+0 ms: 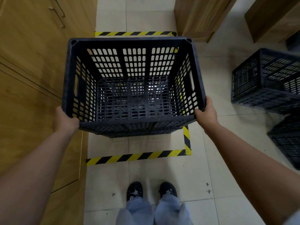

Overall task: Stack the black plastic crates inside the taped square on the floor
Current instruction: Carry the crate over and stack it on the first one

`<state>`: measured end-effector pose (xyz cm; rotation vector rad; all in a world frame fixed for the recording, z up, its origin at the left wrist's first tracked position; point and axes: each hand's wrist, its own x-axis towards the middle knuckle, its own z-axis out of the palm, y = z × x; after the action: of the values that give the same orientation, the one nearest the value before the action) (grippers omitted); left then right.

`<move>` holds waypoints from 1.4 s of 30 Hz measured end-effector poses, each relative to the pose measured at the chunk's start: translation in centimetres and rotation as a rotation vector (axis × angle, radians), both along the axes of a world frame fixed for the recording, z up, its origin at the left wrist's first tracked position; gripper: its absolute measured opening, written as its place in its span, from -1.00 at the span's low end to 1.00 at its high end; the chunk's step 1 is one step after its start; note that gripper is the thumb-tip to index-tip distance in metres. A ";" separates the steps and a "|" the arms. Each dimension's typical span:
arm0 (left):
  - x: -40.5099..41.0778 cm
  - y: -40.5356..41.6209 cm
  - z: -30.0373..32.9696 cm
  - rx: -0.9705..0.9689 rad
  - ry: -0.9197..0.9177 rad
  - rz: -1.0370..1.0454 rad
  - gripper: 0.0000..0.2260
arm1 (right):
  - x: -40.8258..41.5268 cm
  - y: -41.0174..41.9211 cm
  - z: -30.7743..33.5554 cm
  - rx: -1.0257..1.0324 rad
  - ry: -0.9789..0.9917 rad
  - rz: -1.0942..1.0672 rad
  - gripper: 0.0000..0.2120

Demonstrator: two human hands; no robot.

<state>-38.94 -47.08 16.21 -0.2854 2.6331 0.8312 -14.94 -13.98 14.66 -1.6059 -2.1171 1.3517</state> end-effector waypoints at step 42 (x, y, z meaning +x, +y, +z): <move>0.1 0.2 -1.7 -0.487 0.001 -0.563 -0.18 | -0.4 0.1 -1.3 0.348 -0.326 0.290 -0.42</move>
<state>-38.83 -46.90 14.52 0.3291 2.6660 0.0069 -15.33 -13.90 13.35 -1.4979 -2.6793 0.7515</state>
